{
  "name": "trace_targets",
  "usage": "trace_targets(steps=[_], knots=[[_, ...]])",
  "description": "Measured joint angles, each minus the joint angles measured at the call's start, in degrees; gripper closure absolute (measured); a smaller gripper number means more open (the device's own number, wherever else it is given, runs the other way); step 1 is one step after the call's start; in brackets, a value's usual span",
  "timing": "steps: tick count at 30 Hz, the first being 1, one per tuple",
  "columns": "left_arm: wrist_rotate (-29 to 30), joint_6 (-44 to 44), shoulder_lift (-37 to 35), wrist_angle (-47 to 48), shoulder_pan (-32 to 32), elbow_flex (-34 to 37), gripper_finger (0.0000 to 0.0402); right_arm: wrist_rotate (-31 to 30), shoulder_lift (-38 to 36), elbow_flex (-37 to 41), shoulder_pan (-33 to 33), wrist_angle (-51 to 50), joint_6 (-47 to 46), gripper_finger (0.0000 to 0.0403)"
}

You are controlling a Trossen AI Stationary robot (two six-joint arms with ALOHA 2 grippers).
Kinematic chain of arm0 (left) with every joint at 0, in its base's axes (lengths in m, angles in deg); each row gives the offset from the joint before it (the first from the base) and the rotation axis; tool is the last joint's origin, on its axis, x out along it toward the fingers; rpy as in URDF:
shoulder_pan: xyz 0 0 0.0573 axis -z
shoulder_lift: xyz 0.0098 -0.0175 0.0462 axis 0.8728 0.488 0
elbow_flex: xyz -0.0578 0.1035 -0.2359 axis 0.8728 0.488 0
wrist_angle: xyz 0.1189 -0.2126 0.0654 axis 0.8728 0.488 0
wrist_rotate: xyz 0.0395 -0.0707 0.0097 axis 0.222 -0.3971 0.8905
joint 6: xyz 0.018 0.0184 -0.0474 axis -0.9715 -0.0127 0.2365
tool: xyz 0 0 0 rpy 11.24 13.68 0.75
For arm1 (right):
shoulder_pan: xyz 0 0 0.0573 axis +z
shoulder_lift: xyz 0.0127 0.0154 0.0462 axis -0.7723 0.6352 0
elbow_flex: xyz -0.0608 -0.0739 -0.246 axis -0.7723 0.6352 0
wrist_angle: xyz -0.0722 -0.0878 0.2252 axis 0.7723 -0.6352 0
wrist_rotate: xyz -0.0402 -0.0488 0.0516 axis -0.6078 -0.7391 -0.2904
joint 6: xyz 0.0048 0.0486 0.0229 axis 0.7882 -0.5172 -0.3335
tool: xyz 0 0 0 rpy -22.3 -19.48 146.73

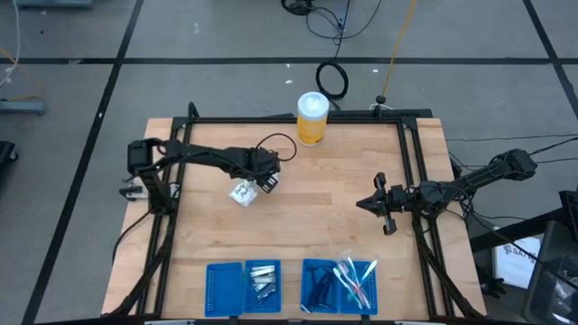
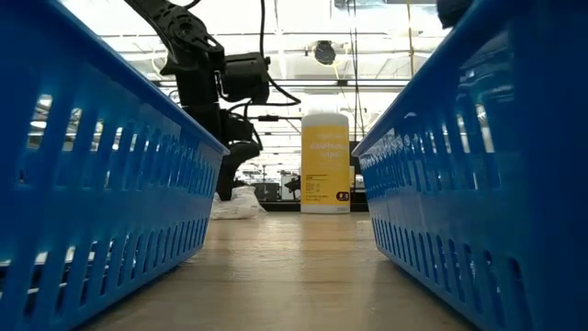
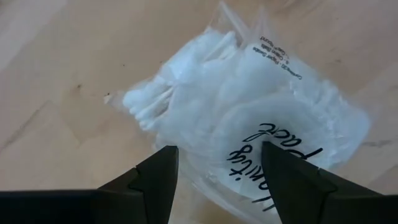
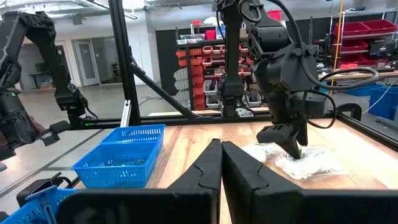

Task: Pick & Place Travel size toiletries
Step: Put the white cotton pack into the blue basket

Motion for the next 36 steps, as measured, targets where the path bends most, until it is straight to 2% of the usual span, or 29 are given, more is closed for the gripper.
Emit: trace_targets(steps=[2,5,11,13,18,24,32,36], knots=[[-0.07,-0.18,0.02,0.13,0.0,0.0,0.0189,0.0,0.0,0.0,0.0,-0.02,0.0,0.0399],[-1.17,-0.26,-0.02,0.2,0.02,0.0,0.023,0.0,0.02,0.0,0.0,-0.02,0.0,0.0399],[-1.3,-0.68,-0.02,0.18,0.48,-0.02,0.036,0.01,0.0,0.0,0.01,-0.02,0.0,0.0399],[-1.28,-1.43,-0.25,0.31,0.6,-0.04,0.039,0.0,0.0,0.0,0.0,0.0,0.0,0.0399],[-1.21,-2.3,-3.36,0.83,2.49,0.02,0.0393,0.0,0.02,0.0,0.0,-0.02,0.0,0.0399],[-1.21,-2.22,-12.34,1.24,8.08,0.02,0.0397,0.0,0.02,0.0,0.0,-0.03,0.0,0.0399],[-9.97,-5.3,-22.42,1.36,23.34,0.0,0.04,0.0,0.0,0.0,0.0,0.0,0.0,0.0399],[-14.9,0.91,-24.15,1.66,32.57,-0.02,0.0398,0.0,0.0,0.0,0.0,0.0,0.0,0.0399]])
